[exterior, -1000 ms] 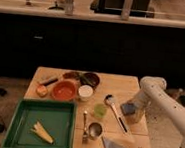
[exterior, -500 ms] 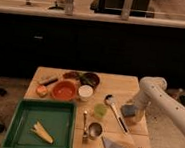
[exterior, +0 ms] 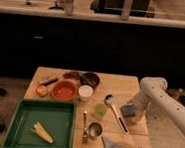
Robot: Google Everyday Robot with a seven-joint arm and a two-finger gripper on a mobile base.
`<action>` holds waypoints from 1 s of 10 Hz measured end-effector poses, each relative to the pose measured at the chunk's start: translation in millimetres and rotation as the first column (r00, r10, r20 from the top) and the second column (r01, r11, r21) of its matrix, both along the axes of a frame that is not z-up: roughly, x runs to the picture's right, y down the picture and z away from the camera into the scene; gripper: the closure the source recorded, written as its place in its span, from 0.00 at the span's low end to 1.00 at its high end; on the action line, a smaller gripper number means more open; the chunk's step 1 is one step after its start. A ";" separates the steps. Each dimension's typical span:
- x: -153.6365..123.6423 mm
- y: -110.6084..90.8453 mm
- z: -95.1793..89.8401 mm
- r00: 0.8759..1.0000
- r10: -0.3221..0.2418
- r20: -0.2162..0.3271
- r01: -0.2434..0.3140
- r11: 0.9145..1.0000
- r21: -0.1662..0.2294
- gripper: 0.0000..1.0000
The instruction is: Place sponge in metal cup
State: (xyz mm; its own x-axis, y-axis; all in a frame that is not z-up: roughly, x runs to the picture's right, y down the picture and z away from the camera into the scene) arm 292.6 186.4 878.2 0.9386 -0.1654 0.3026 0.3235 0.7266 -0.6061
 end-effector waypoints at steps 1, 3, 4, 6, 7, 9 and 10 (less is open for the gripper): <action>0.5 -0.2 0.0 1.000 0.003 0.000 -0.003 1.000 0.004 0.55; 0.9 0.1 0.2 1.000 0.010 0.001 -0.010 1.000 0.005 0.74; 0.9 0.3 1.0 1.000 0.012 0.005 -0.012 1.000 0.005 0.86; 1.2 0.1 2.3 1.000 0.015 0.008 -0.015 1.000 0.005 0.99; 1.2 -0.6 3.0 1.000 0.014 0.008 -0.014 1.000 0.001 1.00; 1.0 -2.5 4.3 1.000 0.013 0.011 -0.013 1.000 -0.001 1.00; 3.1 -3.5 4.6 1.000 0.005 0.008 -0.005 1.000 -0.001 1.00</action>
State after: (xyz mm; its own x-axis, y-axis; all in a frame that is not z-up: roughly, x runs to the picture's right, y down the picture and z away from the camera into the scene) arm 295.7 182.9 882.9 0.9369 -0.1602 0.3106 0.3247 0.7277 -0.6041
